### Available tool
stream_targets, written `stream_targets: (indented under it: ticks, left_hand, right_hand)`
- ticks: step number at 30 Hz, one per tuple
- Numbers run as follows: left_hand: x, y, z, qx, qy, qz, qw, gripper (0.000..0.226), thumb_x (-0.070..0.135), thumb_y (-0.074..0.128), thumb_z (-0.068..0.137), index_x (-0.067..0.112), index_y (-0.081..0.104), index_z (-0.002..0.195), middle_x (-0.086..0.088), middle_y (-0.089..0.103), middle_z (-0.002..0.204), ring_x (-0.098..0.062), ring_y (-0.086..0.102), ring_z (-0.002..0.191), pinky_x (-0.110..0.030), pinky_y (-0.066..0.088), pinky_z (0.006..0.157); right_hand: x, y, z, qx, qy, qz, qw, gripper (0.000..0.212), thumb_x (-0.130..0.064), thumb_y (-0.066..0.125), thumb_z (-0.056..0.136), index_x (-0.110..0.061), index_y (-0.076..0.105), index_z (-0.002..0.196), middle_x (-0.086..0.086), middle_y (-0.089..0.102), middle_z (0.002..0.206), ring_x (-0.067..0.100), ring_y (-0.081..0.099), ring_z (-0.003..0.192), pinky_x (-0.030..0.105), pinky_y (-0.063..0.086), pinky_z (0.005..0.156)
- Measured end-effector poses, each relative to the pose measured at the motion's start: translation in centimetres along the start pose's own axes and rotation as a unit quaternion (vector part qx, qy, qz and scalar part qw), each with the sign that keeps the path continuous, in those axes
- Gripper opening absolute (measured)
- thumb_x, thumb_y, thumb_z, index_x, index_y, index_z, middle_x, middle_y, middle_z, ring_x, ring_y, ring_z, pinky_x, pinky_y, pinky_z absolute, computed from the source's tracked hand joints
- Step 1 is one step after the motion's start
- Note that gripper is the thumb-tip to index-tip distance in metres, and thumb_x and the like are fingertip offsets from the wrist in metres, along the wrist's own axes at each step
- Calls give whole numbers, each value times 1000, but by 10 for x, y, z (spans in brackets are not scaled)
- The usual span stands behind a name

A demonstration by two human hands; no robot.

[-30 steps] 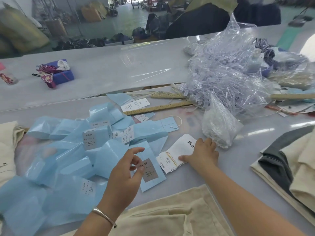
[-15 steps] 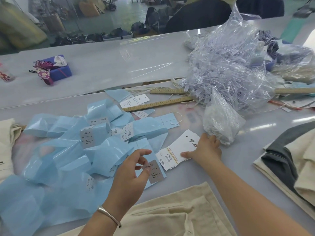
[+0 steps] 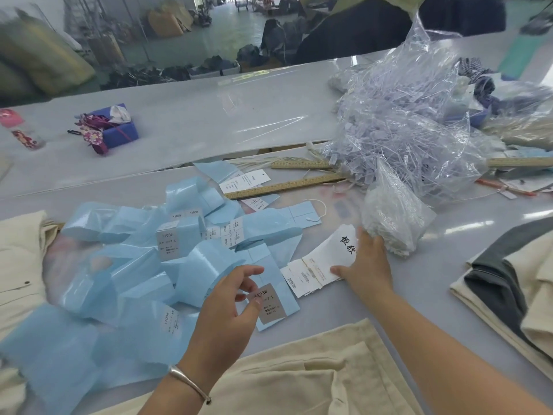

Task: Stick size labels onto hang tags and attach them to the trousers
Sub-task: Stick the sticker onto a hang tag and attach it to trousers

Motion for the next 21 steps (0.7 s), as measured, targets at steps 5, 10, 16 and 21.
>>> stream_targets:
  ticks: [5, 10, 16, 21]
  left_hand:
    - [7, -15, -10, 25, 2, -25, 999, 44, -1, 65, 87, 38, 60, 107, 23, 59, 86, -2, 60, 93, -11, 50, 79]
    - [12, -27, -25, 38, -8, -32, 999, 46, -3, 66, 85, 36, 60, 108, 14, 60, 83, -7, 62, 88, -12, 50, 76]
    - [11, -32, -41, 37, -11, -13, 999, 45, 1, 67, 85, 40, 60, 106, 19, 61, 91, -5, 62, 93, -14, 50, 79]
    - [2, -36, -48, 38, -18, 0, 999, 47, 2, 67, 85, 43, 59, 107, 17, 61, 90, -4, 61, 93, -18, 50, 80]
  right_hand:
    - [4, 5, -1, 84, 44, 251, 963, 78, 12, 64, 70, -13, 43, 140, 4, 54, 93, 22, 54, 82, 36, 46, 85]
    - [6, 6, 7, 81, 94, 397, 910, 46, 6, 69, 75, -3, 58, 119, 1, 63, 80, 18, 57, 78, 26, 42, 75]
    - [3, -3, 22, 40, 37, -19, 998, 82, -39, 85, 66, -7, 45, 130, 14, 46, 133, 30, 39, 127, 36, 37, 98]
    - [-4, -12, 40, -68, 66, -140, 986, 88, -55, 81, 64, -8, 46, 131, 15, 46, 138, 32, 38, 132, 37, 40, 103]
Point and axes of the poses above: each hand's wrist, its own z-axis towards the middle knuckle, its own y-axis out of the palm, x = y × z, the point moved 1 cm from there along z, towards the middle knuckle
